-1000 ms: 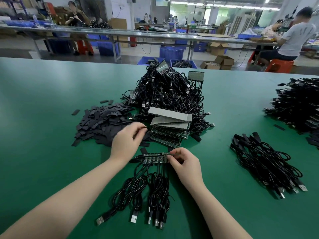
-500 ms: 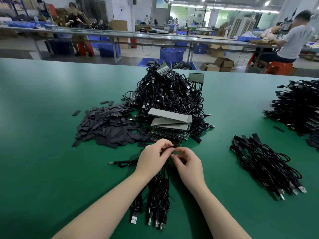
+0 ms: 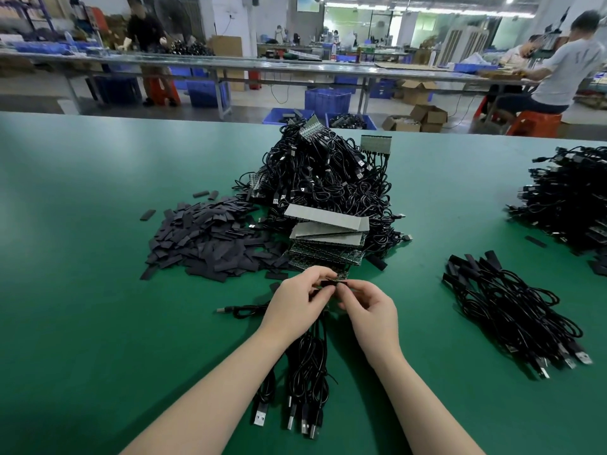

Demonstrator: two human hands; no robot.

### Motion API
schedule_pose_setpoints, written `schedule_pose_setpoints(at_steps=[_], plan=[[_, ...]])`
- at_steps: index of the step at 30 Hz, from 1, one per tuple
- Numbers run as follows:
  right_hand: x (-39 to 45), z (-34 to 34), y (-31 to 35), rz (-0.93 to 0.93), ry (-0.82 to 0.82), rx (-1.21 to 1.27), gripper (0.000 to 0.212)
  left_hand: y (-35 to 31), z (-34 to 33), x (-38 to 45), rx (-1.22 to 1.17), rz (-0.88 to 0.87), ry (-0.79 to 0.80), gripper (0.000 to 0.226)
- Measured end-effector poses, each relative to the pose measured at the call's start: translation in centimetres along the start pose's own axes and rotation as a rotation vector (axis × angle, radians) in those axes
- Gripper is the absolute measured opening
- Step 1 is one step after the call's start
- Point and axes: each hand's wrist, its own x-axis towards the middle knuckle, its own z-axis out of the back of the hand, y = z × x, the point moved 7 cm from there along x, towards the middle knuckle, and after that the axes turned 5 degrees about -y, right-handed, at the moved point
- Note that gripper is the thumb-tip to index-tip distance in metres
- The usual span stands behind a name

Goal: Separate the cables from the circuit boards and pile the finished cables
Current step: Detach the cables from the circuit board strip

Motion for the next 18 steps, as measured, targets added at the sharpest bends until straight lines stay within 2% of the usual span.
schedule_pose_setpoints(at_steps=[9, 18], plan=[[0.2, 1.3, -0.4, -0.044, -0.123, 0.115, 0.008, 0.2, 0.0, 0.0, 0.031, -0.003, -0.033, 0.030], [0.1, 1.5, -0.5, -0.046, -0.148, 0.141, 0.006, -0.4, 0.3, 0.0, 0.142, -0.033, -0.071, 0.016]])
